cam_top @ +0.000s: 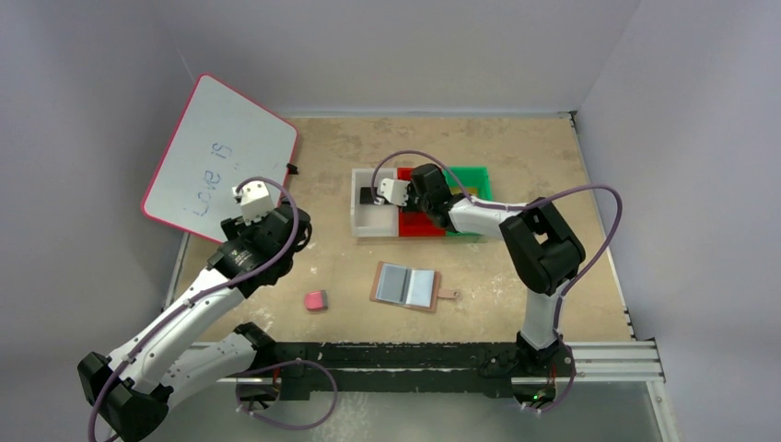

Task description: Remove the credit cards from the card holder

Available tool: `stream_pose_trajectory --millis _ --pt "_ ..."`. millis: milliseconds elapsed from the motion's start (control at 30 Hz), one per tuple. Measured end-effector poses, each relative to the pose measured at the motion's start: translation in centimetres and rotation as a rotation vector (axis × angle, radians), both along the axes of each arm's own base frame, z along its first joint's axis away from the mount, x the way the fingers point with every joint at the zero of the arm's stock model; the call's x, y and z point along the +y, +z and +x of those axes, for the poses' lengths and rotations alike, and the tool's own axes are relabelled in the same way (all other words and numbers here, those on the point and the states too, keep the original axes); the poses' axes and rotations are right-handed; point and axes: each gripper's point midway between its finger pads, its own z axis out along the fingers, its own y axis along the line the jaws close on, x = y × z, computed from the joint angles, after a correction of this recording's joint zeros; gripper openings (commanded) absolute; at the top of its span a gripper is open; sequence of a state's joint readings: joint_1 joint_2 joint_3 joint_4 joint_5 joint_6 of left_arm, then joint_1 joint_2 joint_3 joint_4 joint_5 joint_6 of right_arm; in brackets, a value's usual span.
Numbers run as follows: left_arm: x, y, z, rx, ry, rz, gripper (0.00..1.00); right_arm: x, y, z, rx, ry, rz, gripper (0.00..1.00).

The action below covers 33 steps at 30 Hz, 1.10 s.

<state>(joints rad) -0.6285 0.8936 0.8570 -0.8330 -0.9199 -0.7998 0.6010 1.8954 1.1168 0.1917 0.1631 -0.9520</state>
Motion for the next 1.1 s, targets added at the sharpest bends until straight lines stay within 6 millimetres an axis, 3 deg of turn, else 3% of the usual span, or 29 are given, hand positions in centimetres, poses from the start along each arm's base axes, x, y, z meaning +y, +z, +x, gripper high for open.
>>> stream_pose_trajectory --millis 33,167,567,700,800,967,1033,1100 --pt "0.0 0.0 0.0 0.0 0.0 0.0 0.9 0.0 0.0 0.0 -0.001 -0.001 0.0 0.38" --pt "0.0 0.0 0.0 0.0 0.0 0.0 0.9 -0.1 0.0 0.0 0.001 -0.009 0.003 0.45" --pt "-0.2 -0.5 0.2 0.022 -0.003 0.012 0.9 0.0 0.4 0.3 -0.01 -0.059 0.058 0.48" --pt "-0.2 -0.5 0.2 0.023 -0.004 0.012 0.9 -0.2 2.5 0.4 -0.069 -0.149 0.188 0.47" --pt "-0.2 -0.5 0.1 0.023 -0.004 0.011 0.9 -0.9 5.7 -0.2 -0.123 -0.28 0.375 0.5" --pt "-0.2 -0.5 0.1 0.024 -0.005 0.01 0.9 -1.2 10.3 -0.6 -0.08 -0.568 0.706 0.37" --pt "-0.2 -0.5 0.1 0.024 -0.005 0.01 0.9 -0.7 11.1 -0.9 -0.037 -0.647 0.837 0.37" --pt "-0.2 -0.5 0.1 0.024 -0.005 0.01 0.9 -0.8 10.9 -2.3 0.018 -0.693 0.936 0.35"
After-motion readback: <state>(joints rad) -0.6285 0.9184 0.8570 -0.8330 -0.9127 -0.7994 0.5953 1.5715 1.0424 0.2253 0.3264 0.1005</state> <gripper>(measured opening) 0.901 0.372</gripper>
